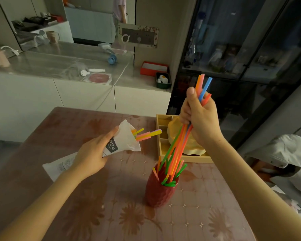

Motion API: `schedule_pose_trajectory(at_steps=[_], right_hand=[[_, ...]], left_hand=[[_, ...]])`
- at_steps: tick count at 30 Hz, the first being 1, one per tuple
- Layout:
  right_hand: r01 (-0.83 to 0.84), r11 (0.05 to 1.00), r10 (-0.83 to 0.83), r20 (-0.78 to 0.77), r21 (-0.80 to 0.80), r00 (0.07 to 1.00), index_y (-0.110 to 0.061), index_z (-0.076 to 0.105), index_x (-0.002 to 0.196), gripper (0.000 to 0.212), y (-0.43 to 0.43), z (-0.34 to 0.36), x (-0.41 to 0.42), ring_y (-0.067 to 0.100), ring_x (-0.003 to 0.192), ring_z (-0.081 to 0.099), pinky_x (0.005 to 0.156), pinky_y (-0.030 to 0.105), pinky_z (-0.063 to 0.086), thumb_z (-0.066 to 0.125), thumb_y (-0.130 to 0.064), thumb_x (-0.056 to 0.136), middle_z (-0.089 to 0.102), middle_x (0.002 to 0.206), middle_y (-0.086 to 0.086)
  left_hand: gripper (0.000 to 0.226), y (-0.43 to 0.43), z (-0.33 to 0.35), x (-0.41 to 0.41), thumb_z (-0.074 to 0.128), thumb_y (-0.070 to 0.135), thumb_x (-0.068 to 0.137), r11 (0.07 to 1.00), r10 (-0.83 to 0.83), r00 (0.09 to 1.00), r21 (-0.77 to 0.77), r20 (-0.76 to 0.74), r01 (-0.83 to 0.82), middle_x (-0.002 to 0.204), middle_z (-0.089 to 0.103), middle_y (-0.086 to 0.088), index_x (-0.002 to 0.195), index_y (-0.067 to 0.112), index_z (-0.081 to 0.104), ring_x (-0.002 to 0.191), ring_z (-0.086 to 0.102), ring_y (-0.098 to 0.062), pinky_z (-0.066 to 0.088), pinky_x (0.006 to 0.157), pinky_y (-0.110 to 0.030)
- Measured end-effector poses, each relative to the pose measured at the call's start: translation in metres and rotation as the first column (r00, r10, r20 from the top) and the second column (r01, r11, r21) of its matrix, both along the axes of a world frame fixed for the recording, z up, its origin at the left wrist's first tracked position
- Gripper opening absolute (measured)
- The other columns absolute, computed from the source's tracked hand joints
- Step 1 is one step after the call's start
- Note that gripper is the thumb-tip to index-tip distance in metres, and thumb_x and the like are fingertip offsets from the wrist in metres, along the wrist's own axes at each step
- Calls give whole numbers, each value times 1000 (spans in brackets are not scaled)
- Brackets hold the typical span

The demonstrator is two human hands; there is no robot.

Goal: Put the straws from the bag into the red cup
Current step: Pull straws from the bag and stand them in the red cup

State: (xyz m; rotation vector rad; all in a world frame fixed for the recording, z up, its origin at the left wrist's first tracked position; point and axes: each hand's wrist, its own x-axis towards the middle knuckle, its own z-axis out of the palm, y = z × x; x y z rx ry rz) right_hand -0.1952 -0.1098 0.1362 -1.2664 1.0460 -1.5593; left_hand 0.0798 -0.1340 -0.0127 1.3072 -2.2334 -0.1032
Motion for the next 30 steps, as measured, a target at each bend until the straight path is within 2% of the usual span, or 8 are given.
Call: schedule_pose_trajectory(at_steps=[4, 11, 15, 18, 22, 26, 30], right_hand=[[-87, 993, 87, -3, -82, 996, -13, 40, 69, 33, 16, -2, 4, 10, 42, 31, 41, 21, 32, 48, -29, 97, 38, 51, -5], [-138, 966, 124, -76, -219, 989, -18, 43, 66, 31, 30, 8, 2, 9, 41, 34, 40, 21, 34, 46, -31, 95, 42, 50, -9], [-134, 974, 115, -110, -180, 987, -17, 44, 67, 33, 29, 1, 3, 10, 42, 34, 40, 21, 34, 49, -30, 97, 41, 50, -6], [-94, 986, 77, -123, -140, 989, -14, 43, 67, 34, 28, -6, 7, 11, 42, 34, 41, 22, 33, 51, -38, 90, 40, 50, -5], [-41, 990, 26, -115, -132, 993, -14, 45, 69, 31, 21, -7, 11, 13, 41, 35, 41, 25, 35, 51, -36, 90, 41, 49, -3], [22, 999, -31, -196, -50, 980, -11, 47, 78, 25, 2, -4, 17, 9, 41, 42, 42, 20, 42, 52, -27, 96, 48, 50, -5], [24, 1000, -19, -267, 15, 964, -10, 47, 80, 25, -22, 0, 26, 9, 41, 45, 46, 25, 45, 52, -28, 96, 50, 52, -3]], left_hand=[[113, -1, -4, 0, 80, -5, 54, 1000, 8, 1000, 4, 0, -8, 107, 65, -10, 142, 33, 19, 80, 64, -30, 53, 58, -37], [112, -7, -9, -4, 78, 1, 60, 1000, 21, 1000, 12, 9, -21, 110, 64, -6, 141, 39, 11, 84, 63, -28, 51, 60, -36], [113, -8, -9, -6, 77, 0, 61, 1000, 22, 1000, 10, -1, -22, 113, 63, -4, 141, 41, 9, 86, 63, -28, 50, 62, -35], [112, -6, -6, -8, 77, -1, 60, 1000, 20, 1000, 3, -8, -20, 111, 64, -5, 141, 39, 13, 83, 63, -28, 50, 59, -35], [111, -3, -3, -9, 78, -3, 58, 1000, 4, 1000, -3, -13, -4, 111, 64, -7, 141, 36, 17, 82, 63, -30, 52, 58, -38], [106, -4, 0, -9, 77, -5, 58, 1000, 6, 1000, -2, -24, -6, 110, 64, -10, 142, 30, 23, 83, 63, -31, 51, 59, -37], [104, -6, 2, -10, 77, -6, 58, 1000, -2, 1000, 1, -22, 2, 107, 64, -12, 142, 25, 25, 82, 62, -32, 49, 58, -36]])
